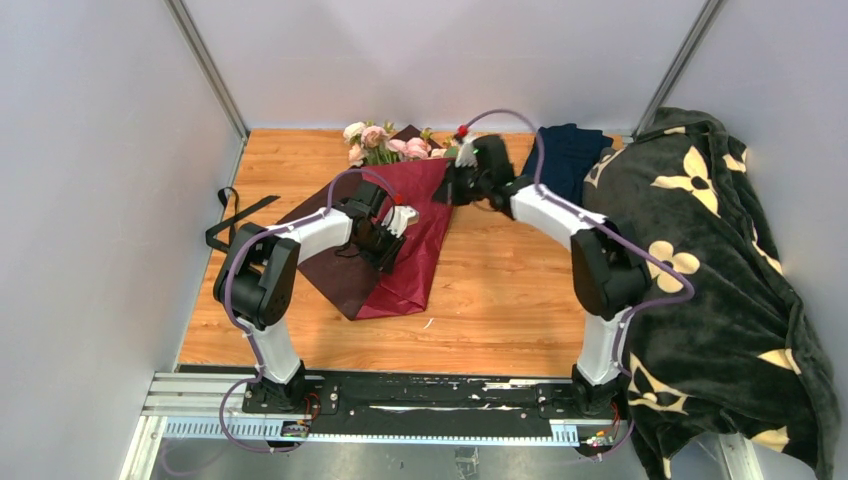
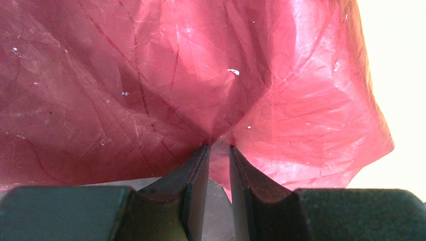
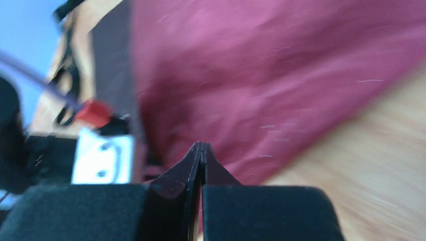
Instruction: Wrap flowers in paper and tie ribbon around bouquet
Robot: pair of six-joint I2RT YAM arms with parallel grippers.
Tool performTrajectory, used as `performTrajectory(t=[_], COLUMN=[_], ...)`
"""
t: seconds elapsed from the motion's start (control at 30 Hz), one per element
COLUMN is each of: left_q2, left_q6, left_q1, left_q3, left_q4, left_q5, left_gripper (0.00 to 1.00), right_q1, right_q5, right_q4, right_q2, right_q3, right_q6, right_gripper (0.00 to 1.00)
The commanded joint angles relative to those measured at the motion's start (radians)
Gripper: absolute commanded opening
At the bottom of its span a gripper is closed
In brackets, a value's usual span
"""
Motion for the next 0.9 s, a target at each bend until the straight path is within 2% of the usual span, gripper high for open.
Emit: performTrajectory(t=[0.0, 0.1, 0.17, 0.27, 0.47, 0.57, 0.63, 0.7, 0.77, 0.87], left_q2=[0.110, 0.105, 0.101, 0.099, 0.091, 0.088, 0.089, 0.090, 0.090, 0.090], left_q6=[0.008, 0.008, 0.010, 0.012, 0.013, 0.014, 0.013, 0.012, 0.012, 0.011], left_q1=[-0.022, -0.021, -0.020, -0.021, -0.020, -0.020, -0.020, -0.021, -0.020, -0.020], left_q3=[-0.065, -0.067, -0.069, -0.067, -0.071, -0.073, -0.072, -0.071, -0.069, -0.067], left_q4=[-0.046, -0.047, -0.047, -0.050, -0.050, -0.049, -0.049, -0.049, -0.050, -0.051], left_q5=[-0.067, -0.068, -0.068, -0.067, -0.069, -0.071, -0.071, -0.071, -0.072, -0.074], left_gripper=[0.31, 0.31, 0.31, 0.31, 0.31, 0.31, 0.31, 0.31, 0.31, 0.31], right_q1=[0.088, 0.100, 0.093, 0.049, -0.028, 0.020, 0.119, 0.188, 0.221, 0.228], right_q5=[-0.199, -0.207, -0.192, -0.137, 0.071, 0.114, 0.110, -0.014, -0.138, -0.149], right_q4=[0.161, 0.231, 0.216, 0.127, -0.148, -0.228, -0.253, -0.179, -0.006, 0.096], right_q2=[0.111, 0.153, 0.170, 0.130, -0.028, -0.071, -0.071, -0.059, -0.032, 0.036], right_q3=[-0.137, -0.217, -0.254, -0.284, -0.254, -0.206, -0.164, -0.169, -0.229, -0.292], right_q6=[0.152, 0.202, 0.197, 0.138, 0.023, -0.030, -0.081, -0.058, 0.051, 0.166], right_gripper=[0.00, 0.00, 0.00, 0.00, 0.00, 0.00, 0.00, 0.00, 0.00, 0.00])
